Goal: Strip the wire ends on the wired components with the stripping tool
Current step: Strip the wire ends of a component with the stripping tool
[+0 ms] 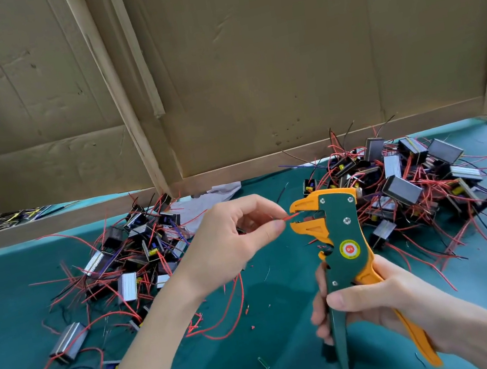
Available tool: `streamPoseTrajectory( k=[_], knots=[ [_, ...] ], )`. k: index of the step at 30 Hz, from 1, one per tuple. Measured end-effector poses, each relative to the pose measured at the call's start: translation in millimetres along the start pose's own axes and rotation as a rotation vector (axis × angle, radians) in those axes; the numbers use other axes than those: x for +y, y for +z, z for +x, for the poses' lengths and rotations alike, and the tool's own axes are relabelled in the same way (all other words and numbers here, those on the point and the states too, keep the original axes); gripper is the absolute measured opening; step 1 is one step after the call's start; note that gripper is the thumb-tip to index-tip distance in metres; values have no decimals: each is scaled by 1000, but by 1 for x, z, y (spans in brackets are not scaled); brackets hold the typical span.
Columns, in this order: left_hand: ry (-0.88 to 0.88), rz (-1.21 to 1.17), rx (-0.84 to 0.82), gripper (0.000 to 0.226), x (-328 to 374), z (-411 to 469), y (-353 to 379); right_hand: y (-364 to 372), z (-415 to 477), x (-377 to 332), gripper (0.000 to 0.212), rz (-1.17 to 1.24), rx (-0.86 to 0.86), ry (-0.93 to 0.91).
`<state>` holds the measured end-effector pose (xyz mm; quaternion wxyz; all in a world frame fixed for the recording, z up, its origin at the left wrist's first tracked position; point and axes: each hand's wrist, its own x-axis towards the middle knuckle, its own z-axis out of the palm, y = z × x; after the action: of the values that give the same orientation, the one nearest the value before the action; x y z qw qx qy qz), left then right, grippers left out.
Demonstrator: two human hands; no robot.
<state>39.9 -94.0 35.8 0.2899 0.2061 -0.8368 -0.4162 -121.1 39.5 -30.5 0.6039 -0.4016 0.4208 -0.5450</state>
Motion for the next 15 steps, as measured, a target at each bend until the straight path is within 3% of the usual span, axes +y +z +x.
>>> streamPoseTrajectory(
  k=[3, 9, 15],
  knots=[
    [-21, 6, -20, 6, 0, 0, -1, 1, -1, -2, 21, -15, -27, -10],
    [-31, 24, -43, 8, 0, -1, -3, -1, -1, -2, 28, -42, -34, -4],
    [-35, 28, -69, 5, 4, -2, -6, -1, -2, -5, 21, -97, -44, 3]
  ],
)
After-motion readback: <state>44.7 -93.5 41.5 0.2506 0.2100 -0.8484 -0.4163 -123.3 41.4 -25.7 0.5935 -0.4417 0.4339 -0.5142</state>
